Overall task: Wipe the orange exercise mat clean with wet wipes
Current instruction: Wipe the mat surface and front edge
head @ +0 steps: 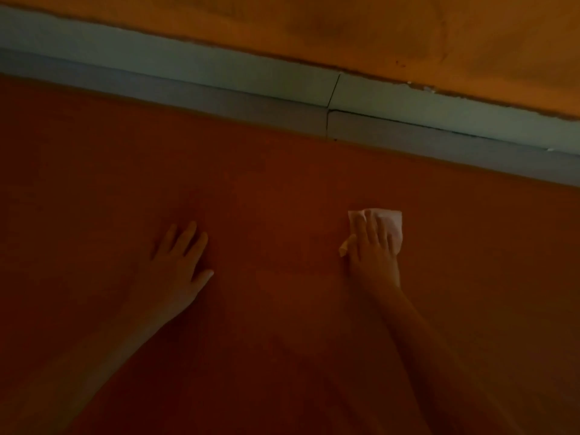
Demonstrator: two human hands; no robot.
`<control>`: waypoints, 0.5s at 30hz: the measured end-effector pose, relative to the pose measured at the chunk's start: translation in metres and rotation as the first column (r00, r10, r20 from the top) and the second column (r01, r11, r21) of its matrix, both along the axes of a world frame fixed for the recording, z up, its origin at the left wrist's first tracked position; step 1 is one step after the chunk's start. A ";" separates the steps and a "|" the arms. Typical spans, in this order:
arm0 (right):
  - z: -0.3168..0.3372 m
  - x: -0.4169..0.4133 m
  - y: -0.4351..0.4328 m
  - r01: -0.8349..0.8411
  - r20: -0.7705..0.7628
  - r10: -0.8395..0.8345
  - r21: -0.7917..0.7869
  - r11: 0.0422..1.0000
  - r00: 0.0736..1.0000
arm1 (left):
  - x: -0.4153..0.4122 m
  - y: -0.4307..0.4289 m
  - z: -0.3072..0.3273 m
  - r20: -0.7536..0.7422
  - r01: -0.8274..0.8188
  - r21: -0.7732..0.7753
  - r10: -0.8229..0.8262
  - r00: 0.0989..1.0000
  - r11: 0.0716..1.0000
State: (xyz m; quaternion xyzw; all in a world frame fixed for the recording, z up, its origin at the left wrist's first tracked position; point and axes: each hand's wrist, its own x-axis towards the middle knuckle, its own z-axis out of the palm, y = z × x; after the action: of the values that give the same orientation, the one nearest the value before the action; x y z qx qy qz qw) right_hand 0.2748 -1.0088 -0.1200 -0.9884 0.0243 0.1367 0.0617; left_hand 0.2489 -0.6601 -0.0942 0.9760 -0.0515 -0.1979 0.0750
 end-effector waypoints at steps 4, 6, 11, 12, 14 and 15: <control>0.009 -0.034 0.075 -0.246 0.040 0.244 0.069 0.967 0.969 | -0.012 -0.005 0.014 -0.097 0.030 0.010 -0.029 0.995 1.000; 0.015 -0.061 0.091 -0.421 0.018 0.425 0.183 0.888 0.905 | -0.020 -0.008 0.021 -0.147 0.069 0.035 -0.063 0.987 0.997; 0.006 -0.090 0.029 -0.392 -0.028 0.401 0.149 0.908 0.916 | -0.052 -0.015 0.040 -0.267 0.196 0.106 -0.162 0.950 0.975; 0.006 -0.093 0.014 -0.295 -0.044 0.301 0.108 0.949 0.953 | -0.059 -0.016 0.041 -0.280 0.200 0.104 -0.165 0.946 0.974; 0.013 -0.108 0.000 -0.066 -0.065 0.071 0.077 0.995 0.995 | -0.071 -0.019 0.045 -0.275 0.205 0.106 -0.170 0.946 0.973; 0.015 -0.113 0.005 -0.001 -0.073 0.007 0.084 0.997 0.997 | -0.074 -0.020 0.045 -0.270 0.200 0.105 -0.166 0.949 0.974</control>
State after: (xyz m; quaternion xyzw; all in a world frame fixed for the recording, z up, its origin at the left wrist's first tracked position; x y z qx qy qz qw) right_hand 0.1619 -1.0041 -0.1048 -0.9793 0.0187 0.1739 0.1017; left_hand 0.1748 -0.6804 -0.0495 0.9355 -0.1187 -0.3328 -0.0019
